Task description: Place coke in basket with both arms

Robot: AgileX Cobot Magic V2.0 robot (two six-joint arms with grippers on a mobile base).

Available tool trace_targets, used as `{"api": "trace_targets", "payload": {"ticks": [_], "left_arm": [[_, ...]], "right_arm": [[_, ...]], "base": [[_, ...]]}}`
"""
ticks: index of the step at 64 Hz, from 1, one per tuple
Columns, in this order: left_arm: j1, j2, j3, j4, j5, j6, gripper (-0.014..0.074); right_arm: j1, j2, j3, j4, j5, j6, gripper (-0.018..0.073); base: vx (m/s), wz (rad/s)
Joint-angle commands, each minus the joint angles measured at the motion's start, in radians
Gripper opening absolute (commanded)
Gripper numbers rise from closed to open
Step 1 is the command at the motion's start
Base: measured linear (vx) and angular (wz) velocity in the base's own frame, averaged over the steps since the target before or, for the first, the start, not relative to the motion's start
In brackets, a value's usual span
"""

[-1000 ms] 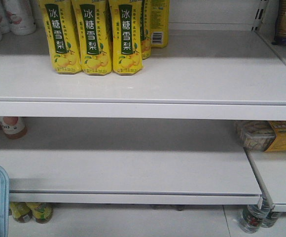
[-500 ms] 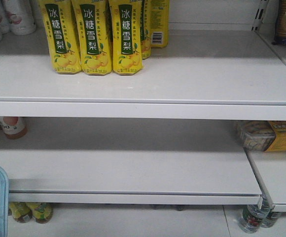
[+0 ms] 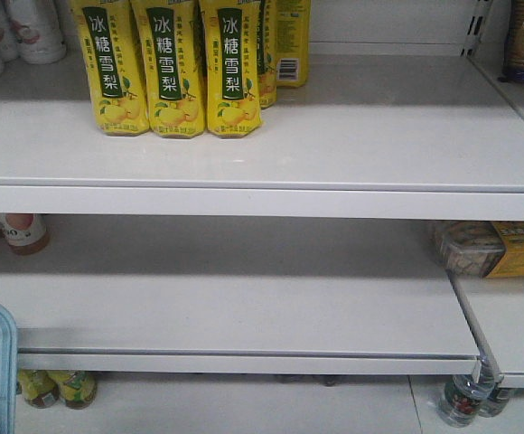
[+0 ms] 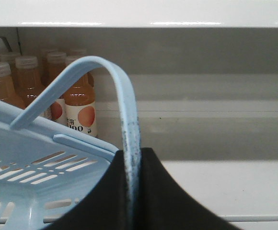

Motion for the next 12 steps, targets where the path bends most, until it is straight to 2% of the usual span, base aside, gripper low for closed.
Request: {"api": "trace_targets", "payload": {"ticks": [1,12], "left_arm": [[-0.007,-0.022,-0.036,0.03,-0.159,0.032,-0.0006],[-0.007,-0.022,-0.036,0.03,-0.159,0.032,-0.0006]], "right_arm": [[-0.004,-0.012,0.008,-0.001,-0.069,-0.006,-0.001],[-0.004,-0.012,0.008,-0.002,-0.069,-0.006,-0.001]], "base": [[0.0,0.0],[0.0,0.0]]}}
